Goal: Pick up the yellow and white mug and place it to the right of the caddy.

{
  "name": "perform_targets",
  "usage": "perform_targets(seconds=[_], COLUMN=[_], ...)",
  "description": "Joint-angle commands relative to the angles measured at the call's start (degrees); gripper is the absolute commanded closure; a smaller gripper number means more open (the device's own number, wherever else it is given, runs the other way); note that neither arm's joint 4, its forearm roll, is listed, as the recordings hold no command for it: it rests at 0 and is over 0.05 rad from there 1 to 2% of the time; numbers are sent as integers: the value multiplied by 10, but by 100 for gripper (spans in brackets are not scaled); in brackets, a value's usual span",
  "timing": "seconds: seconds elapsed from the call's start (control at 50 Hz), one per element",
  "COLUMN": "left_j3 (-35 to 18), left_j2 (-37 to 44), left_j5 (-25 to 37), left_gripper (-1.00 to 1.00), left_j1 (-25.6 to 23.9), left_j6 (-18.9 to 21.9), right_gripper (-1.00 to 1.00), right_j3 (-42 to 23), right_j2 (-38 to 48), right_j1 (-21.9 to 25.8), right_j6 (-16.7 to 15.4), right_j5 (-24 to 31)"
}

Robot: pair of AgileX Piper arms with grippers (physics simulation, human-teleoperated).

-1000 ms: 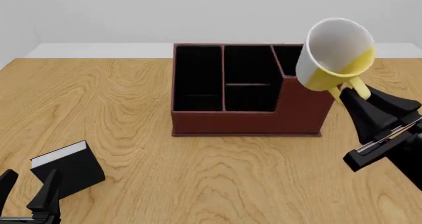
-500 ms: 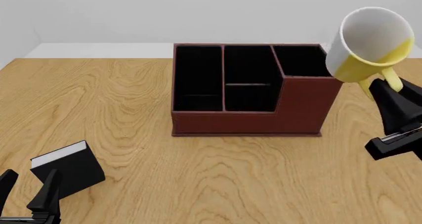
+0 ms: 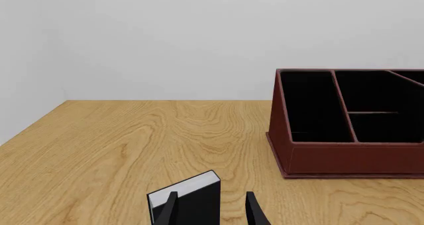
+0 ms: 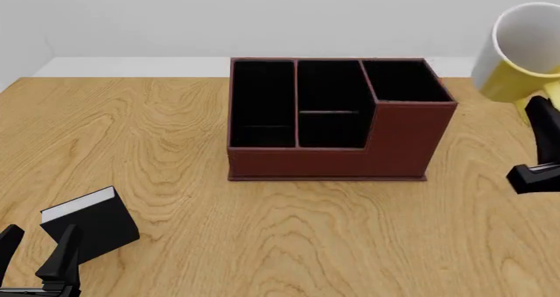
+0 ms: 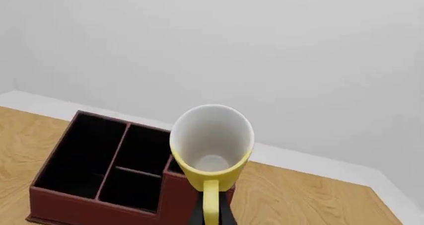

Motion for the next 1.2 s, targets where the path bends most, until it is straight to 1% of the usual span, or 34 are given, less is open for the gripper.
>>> perform_targets(seconds=[0.02,0.18,0.24,0.42,0.7,0.8,0.88,1.06,1.12,1.18,1.2], left_j3=[0,0,0,0,0,0,0,0,0,0,0], left_j2=[0,0,0,0,0,0,0,0,0,0,0], left_j5=[0,0,0,0,0,0,0,0,0,0,0], left_gripper=[-100,-100,-100,-100,-100,-100,-100,-100,-100,-100,-100], left_j1=[0,0,0,0,0,0,0,0,0,0,0], left_j6=[0,0,0,0,0,0,0,0,0,0,0], right_gripper=[100,100,100,100,100,100,100,100,100,100,100], right_j3=[5,6,3,6,26,33,36,58,63,71,78], right_j2=[2,19,31,47,99,129,140,174,199,208,216], right_j1=[-44,-68,-85,-102,-132,-148,-157,-157,-161,-161,-161], right_j6=[11,18,25,25,32,36,37,38,44,41,40], right_j5=[-8,-21,-28,-43,-93,-120,-128,-166,-187,-199,-213])
